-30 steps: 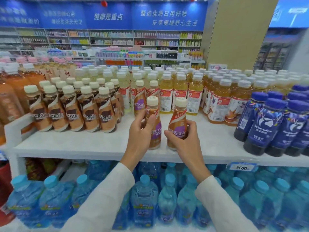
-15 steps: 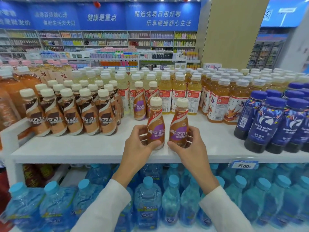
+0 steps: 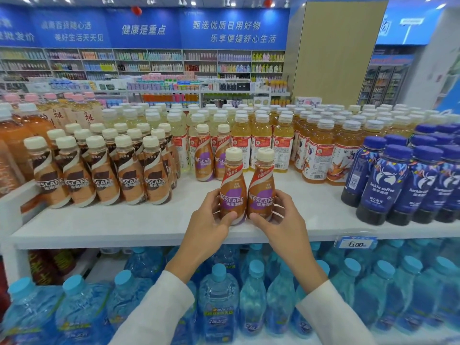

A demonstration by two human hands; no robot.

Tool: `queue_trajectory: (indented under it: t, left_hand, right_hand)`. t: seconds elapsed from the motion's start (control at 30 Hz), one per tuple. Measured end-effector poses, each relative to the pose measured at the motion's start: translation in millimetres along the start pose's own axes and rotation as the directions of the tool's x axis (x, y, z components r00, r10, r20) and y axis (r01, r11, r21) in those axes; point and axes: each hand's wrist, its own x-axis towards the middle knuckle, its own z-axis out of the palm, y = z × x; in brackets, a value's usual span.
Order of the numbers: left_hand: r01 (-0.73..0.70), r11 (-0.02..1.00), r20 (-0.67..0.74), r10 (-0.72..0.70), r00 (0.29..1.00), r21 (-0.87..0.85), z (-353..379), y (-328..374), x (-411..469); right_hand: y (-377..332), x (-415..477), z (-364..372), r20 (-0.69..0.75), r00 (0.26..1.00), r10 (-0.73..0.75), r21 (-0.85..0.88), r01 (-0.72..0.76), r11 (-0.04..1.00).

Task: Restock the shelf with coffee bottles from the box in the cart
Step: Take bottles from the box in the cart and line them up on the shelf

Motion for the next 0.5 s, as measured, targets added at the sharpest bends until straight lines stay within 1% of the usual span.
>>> queue_trajectory:
  t: [0.07, 0.2, 0.43, 0.5]
  left_hand:
    - [0.004, 1.0, -0.032, -0.004, 0.999, -0.002, 2.0, -0.6, -2.2]
    - [-0.01, 0.999, -0.168, 0.017, 0.986, 0.039, 8.3, -0.9, -2.3]
    - [0.034, 0.991, -0.197, -0.008, 0.98, 0.131, 23.6, 10.6, 14.1]
    - [0.043, 0.994, -0.205, -0.021, 0.979, 0.103, 30.3, 15.2, 28.4]
  right_hand:
    - [-0.8, -0.8, -0.5, -0.002, 1.0, 0.001, -0.004, -0.001, 1.0]
    - [-1.6, -0.6, -4.1, 0.007, 1.0, 0.012, -0.009, -0.012, 1.0]
    - [0.4, 17.5, -11.8, 0.025, 0.999, 0.026, -0.082, -0.024, 0.996]
    - [0.9, 34.0, -12.2, 0.034, 0.999, 0.037, -0.106, -0.033, 0.994]
